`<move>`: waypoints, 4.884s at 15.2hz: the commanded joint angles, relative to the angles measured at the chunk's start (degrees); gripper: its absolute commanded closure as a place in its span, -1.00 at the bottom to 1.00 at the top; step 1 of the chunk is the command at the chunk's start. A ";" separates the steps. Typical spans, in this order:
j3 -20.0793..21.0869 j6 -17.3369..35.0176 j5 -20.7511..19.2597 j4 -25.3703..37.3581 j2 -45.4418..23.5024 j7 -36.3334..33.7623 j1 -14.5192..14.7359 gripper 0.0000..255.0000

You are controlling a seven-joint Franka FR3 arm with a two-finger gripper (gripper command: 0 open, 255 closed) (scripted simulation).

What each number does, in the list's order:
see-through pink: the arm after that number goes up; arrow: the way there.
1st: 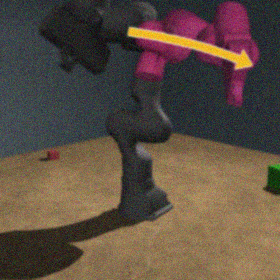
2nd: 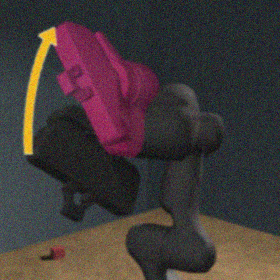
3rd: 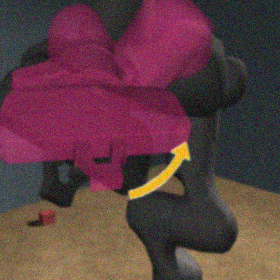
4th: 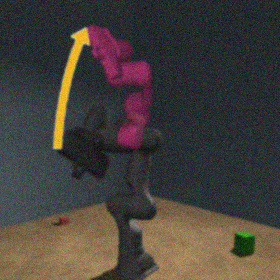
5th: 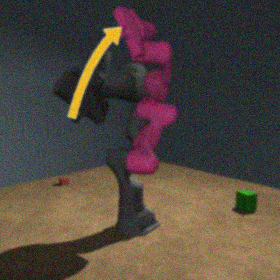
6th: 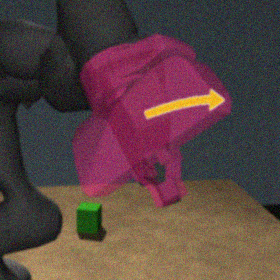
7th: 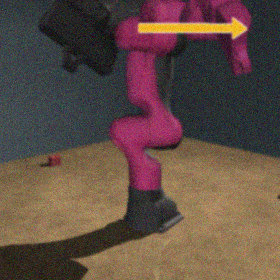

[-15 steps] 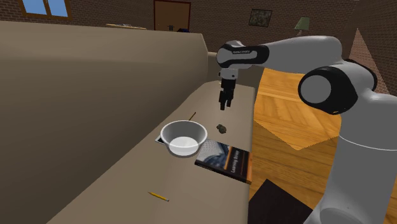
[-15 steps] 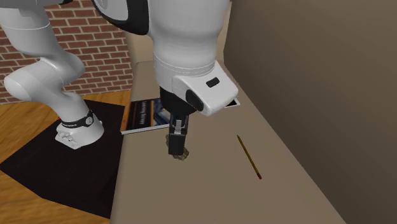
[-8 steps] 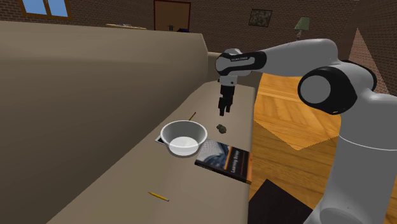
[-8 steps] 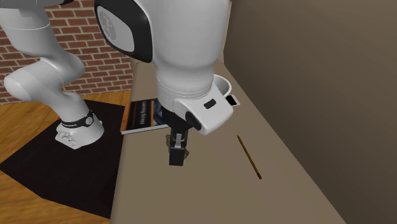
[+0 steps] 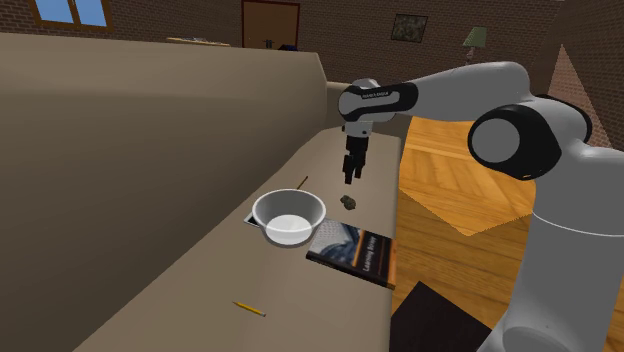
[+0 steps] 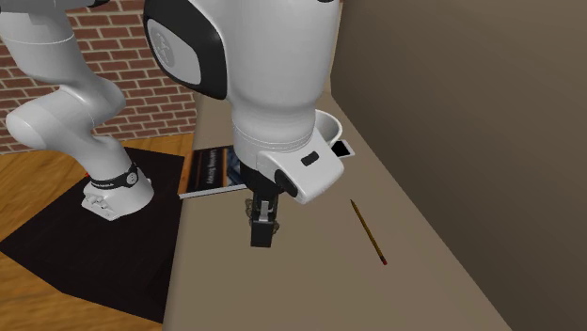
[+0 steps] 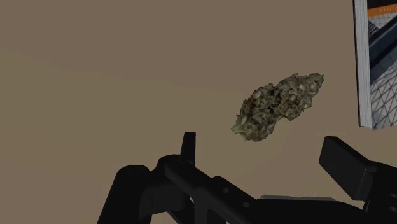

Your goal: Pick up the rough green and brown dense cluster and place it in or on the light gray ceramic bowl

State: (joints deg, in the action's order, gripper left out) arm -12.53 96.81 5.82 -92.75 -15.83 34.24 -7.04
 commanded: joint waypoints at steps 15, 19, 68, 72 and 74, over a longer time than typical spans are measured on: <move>0.63 20.16 -4.39 -23.59 13.97 -13.93 4.41 -1.00; 0.87 23.20 -4.44 -25.87 13.63 -14.47 4.37 -1.00; 0.99 6.41 -5.38 -12.85 17.48 -15.34 4.53 1.00; 1.00 3.34 -5.39 -9.79 17.50 -15.38 4.53 1.00; 1.71 2.72 -5.40 -9.42 17.77 -16.76 5.20 1.00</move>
State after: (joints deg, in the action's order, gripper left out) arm -11.24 99.71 0.43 -102.11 1.69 18.29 -2.23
